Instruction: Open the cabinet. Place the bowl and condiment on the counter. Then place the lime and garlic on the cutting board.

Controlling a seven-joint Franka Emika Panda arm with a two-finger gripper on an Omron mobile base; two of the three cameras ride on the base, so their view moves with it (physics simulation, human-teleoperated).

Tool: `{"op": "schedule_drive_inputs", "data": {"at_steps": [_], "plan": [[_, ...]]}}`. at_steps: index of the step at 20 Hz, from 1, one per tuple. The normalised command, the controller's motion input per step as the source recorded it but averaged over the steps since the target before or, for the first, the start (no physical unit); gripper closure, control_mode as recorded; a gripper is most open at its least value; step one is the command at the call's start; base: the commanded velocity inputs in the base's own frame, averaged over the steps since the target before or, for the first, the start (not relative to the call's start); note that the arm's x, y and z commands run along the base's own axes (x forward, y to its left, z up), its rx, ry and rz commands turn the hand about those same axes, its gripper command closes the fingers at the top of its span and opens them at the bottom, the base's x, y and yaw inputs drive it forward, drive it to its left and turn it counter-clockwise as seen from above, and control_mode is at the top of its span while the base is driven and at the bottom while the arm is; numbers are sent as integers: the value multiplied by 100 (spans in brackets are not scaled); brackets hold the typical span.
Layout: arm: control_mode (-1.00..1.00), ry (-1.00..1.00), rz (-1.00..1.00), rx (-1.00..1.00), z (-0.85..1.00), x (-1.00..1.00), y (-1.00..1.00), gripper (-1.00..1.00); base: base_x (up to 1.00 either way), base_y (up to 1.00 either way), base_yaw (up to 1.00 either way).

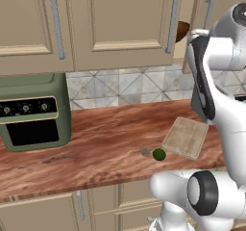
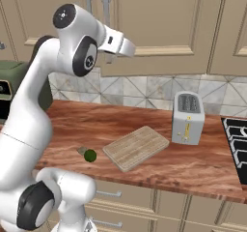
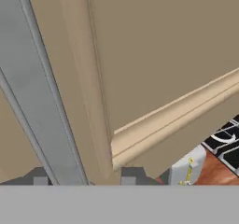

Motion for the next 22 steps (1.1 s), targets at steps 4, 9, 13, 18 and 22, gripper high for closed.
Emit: {"op": "schedule_drive_inputs", "data": {"at_steps": [4,9,13,18,22], "plan": [[-100,6,-21,0,0,-100,-100,100,0,0,0],[-100,5,-16,0,0,-100,-100,100,0,0,0],[-100,0,-11,0,0,-100,-100,100,0,0,0],[-100,1,-2,0,0,-99,-93,100,0,0,0],[-100,0,3,-8,-1,-99,27,-100,0,0,0]]}}
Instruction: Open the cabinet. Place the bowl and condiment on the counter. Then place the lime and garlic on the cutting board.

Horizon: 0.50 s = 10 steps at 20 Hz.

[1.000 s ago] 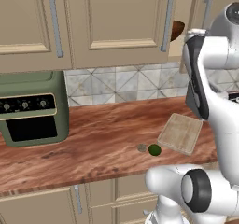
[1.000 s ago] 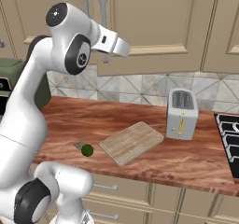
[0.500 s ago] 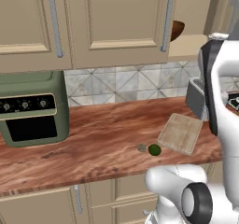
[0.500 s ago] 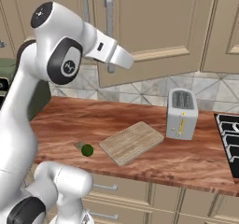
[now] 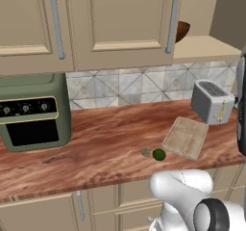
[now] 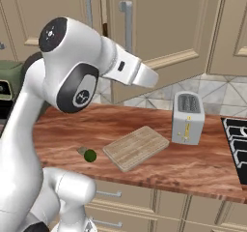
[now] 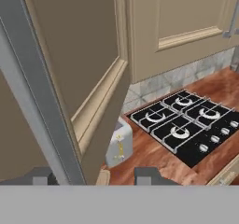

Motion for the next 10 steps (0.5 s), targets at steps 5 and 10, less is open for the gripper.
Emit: {"op": "schedule_drive_inputs", "data": {"at_steps": [5,10], "plan": [[-100,4,1,-34,-4,-87,100,-100,0,0,0],[-100,21,-6,-45,-16,-68,100,-100,0,0,0]]}}
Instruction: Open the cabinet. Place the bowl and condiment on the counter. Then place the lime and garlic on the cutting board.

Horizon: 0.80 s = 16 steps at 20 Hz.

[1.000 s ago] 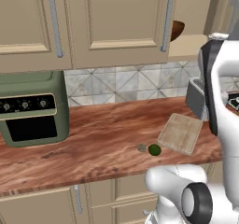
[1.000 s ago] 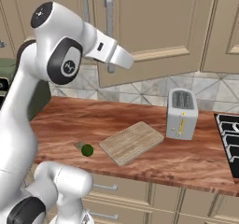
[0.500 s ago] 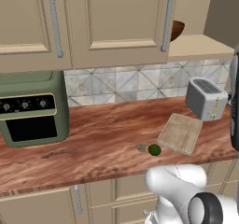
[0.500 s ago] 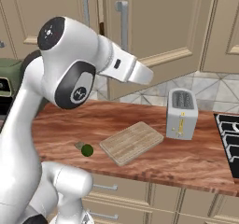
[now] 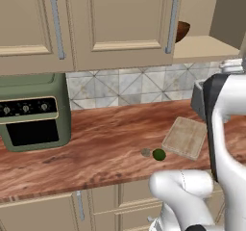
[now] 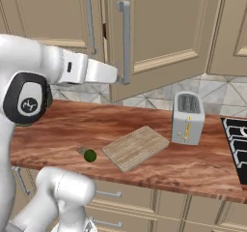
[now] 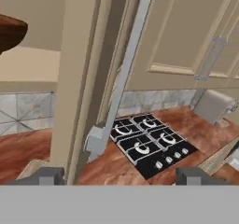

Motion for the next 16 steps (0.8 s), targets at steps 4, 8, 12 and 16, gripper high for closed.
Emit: {"op": "schedule_drive_inputs", "data": {"at_steps": [4,8,12,16], "plan": [[-100,24,-16,-37,0,-86,100,-100,0,0,0],[-100,5,-6,-35,0,6,100,-100,0,0,0],[-100,11,0,-14,0,97,42,-100,0,0,0],[-100,23,-3,-4,-3,100,-10,-100,0,0,0]]}}
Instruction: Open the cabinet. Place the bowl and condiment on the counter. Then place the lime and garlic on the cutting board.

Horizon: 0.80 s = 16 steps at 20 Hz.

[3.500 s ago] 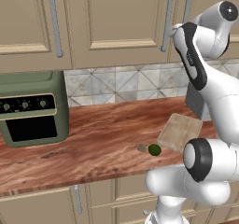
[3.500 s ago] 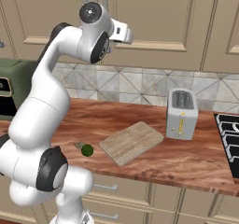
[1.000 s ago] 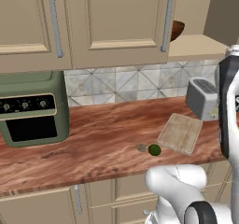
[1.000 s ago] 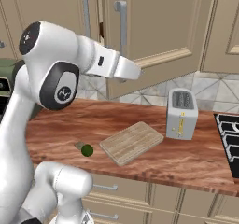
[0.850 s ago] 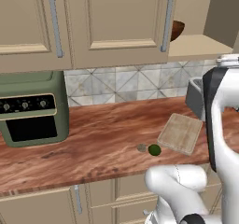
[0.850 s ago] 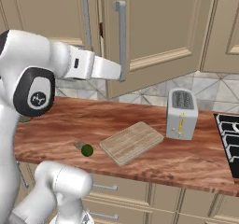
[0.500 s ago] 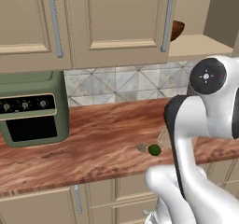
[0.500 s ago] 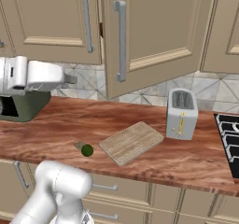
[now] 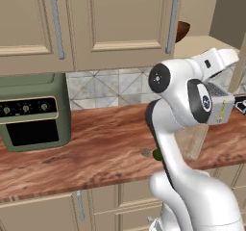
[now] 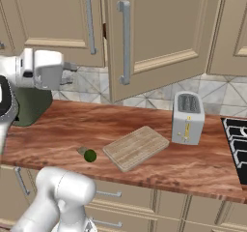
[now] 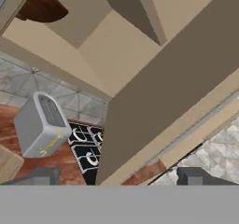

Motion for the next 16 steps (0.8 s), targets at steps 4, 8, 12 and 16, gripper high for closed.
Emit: {"op": "schedule_drive_inputs", "data": {"at_steps": [4,8,12,16], "plan": [[-100,27,-8,0,-3,100,-70,-100,0,0,0],[-100,23,-15,0,0,84,-100,-100,0,0,0],[-100,19,-17,2,0,20,-100,-100,0,0,0],[-100,3,-13,4,0,-30,-100,-100,0,0,0]]}}
